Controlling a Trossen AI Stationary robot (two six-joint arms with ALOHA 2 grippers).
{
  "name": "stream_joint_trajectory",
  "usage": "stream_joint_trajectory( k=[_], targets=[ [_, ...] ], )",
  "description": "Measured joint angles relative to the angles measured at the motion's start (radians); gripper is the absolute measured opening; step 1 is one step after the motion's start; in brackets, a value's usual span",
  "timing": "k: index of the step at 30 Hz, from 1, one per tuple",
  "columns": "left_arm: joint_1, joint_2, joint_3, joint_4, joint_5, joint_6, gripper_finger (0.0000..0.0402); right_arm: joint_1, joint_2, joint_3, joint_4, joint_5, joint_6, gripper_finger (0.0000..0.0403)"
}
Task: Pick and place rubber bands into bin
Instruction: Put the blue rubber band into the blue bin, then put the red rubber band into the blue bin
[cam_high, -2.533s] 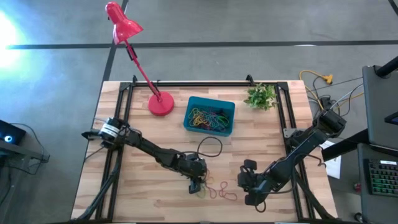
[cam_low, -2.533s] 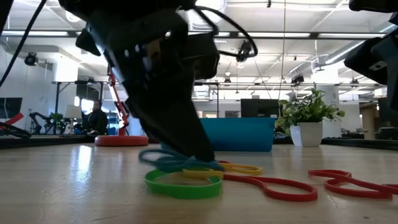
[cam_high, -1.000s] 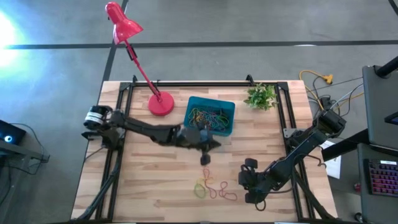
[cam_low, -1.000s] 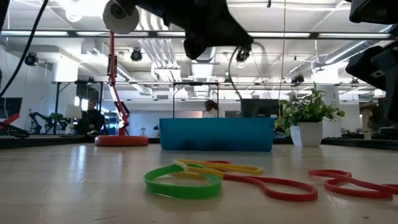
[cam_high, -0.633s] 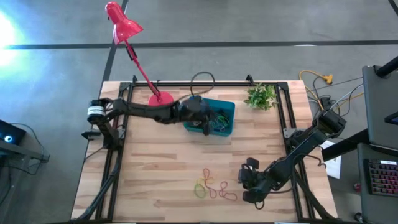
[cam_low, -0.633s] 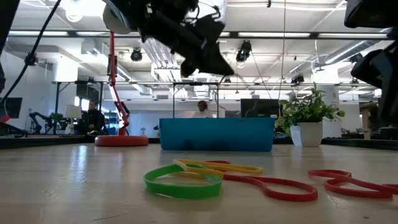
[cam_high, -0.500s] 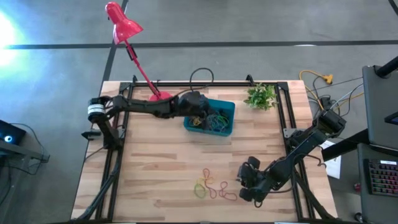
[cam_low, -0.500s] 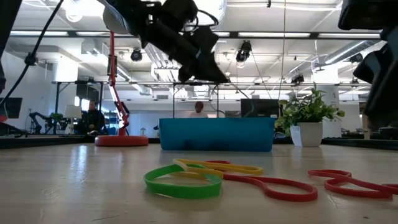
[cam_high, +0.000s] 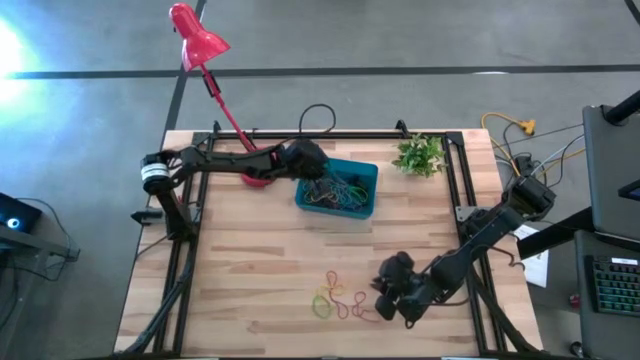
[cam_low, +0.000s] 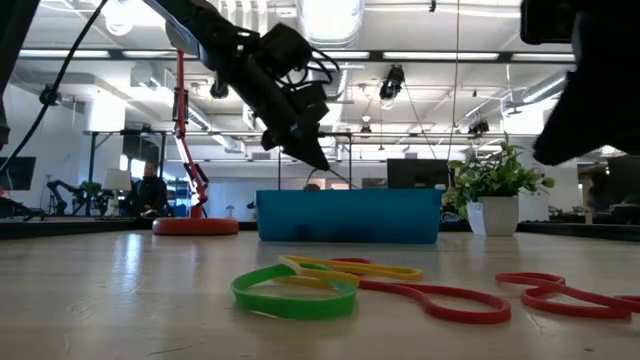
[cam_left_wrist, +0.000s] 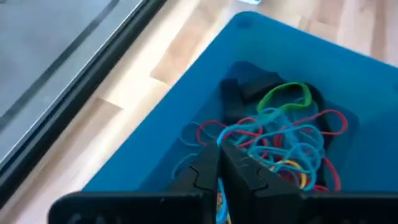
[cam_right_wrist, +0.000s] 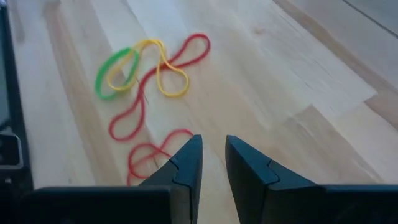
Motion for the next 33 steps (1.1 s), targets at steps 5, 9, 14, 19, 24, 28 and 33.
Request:
stream_joint_trajectory(
  k=[5,9,14,19,24,28,33],
  targets=[
    [0.002,0.000,0.000,-0.009,0.098,0.045,0.0005,-0.030,0.000,0.000,0.071,0.000,-0.007,0.0061],
    [0.001,0.000,0.000,-0.013,0.143,0.055,0.0045,-0.037,0.000,0.000,0.120,0.000,-0.064,0.0071],
    [0.002,0.000,0.000,-0.038,0.143,0.054,0.0119,-0.039,0.000,0.000,0.118,-0.008,-0.064,0.0097],
    [0.002,0.000,0.000,-0.084,0.144,0.051,0.0170,-0.039,0.000,0.000,0.118,-0.010,-0.064,0.0113],
    [-0.018,-0.028,0.000,-0.114,0.151,0.022,0.0191,-0.038,0.000,-0.002,0.119,-0.011,-0.068,0.0116],
    [-0.055,-0.102,0.000,-0.106,0.161,-0.009,0.0192,-0.027,0.000,-0.010,0.118,-0.033,-0.077,0.0111],
    [-0.129,-0.210,0.000,-0.112,0.161,-0.053,0.0192,0.003,0.000,-0.035,0.119,-0.059,-0.128,0.0105]
  ],
)
